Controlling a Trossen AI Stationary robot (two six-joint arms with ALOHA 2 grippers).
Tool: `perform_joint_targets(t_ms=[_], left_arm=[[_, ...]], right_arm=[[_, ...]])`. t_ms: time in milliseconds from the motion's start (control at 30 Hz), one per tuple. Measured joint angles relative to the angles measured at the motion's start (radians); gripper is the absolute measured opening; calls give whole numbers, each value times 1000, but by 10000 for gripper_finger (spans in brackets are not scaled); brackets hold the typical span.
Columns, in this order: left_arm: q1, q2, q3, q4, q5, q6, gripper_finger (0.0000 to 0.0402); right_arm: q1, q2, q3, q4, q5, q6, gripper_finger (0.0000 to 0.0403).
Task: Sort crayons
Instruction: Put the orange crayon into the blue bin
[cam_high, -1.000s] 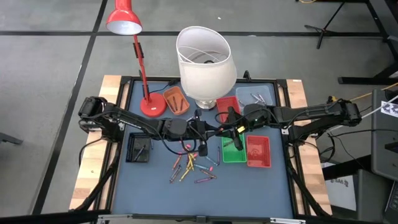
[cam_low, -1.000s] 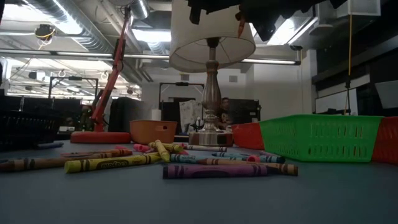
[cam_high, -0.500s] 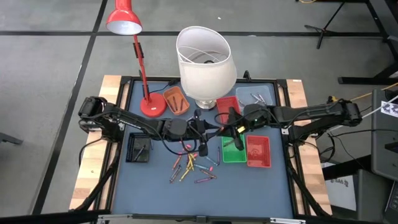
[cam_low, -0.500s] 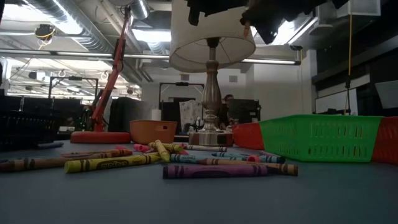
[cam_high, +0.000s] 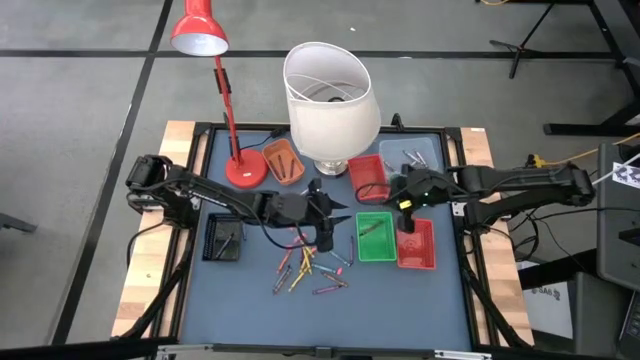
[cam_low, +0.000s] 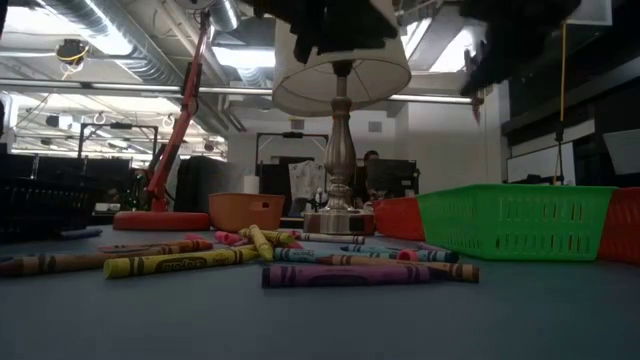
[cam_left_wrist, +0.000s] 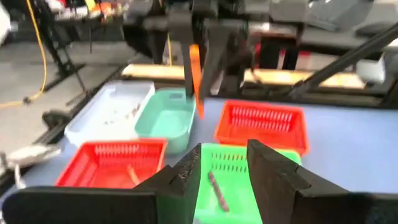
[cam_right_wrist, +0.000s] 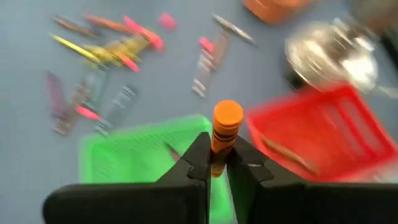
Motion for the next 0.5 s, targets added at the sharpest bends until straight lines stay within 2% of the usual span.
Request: perform_joint_targets(t_ms=[233, 500], left_arm=[[29, 0, 0, -158, 4, -121, 112], [80, 0, 0, -386, 132, -205, 112]], right_arm=[[-8, 0, 0, -201, 224, 56, 23], [-98, 2, -99, -217, 228, 82, 31]])
